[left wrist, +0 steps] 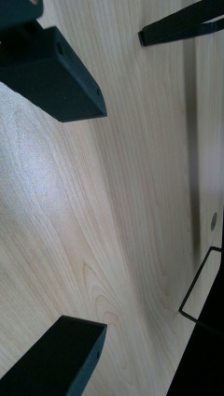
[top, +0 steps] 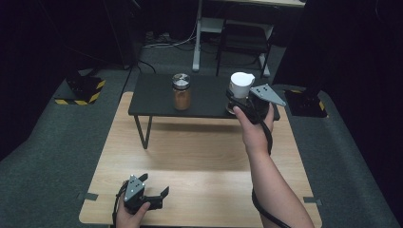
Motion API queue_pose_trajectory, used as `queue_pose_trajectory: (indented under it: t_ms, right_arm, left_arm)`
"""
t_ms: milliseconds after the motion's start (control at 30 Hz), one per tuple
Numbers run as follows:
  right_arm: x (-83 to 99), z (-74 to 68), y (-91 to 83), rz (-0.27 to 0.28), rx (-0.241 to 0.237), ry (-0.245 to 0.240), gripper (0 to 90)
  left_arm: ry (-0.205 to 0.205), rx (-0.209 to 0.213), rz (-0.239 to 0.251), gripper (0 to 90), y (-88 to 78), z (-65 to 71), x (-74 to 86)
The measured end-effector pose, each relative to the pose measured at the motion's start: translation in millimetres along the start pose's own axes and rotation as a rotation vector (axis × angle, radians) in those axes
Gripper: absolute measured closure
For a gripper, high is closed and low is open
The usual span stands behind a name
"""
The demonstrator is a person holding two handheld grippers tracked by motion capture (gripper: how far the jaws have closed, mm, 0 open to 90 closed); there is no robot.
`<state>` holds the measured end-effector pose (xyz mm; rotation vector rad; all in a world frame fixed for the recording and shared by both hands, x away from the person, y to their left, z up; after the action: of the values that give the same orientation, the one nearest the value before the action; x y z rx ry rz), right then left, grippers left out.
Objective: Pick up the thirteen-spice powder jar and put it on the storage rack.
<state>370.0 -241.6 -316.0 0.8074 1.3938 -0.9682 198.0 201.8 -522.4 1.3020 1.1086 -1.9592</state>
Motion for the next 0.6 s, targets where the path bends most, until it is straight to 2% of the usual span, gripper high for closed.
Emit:
queue_pose_trajectory:
  t_ms: [333, 600]
  right_arm:
    - [-2.1, -0.1, 13.9, -0.013, 0.011, -0.008, 30.1]
    - [4.8, 2.4, 21.3, -0.007, 0.017, 0.019, 30.1]
  left_arm:
    - [0.000, 0.007, 0.002, 0.6, -0.4, -1.4, 0.3]
    - [-0.005, 0.007, 0.002, 0.6, -0.9, -2.3, 0.5]
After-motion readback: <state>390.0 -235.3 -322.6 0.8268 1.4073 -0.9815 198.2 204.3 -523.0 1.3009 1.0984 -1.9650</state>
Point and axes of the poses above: each handheld gripper's, and its own axes: y roughly forward along the jaws, x roughly out of its underside, z roughly to its right, the point moved 3 cm from there along y, roughly forward along the jaws, and after that the axes turned 1 degree about -y, right-handed, at the moved point
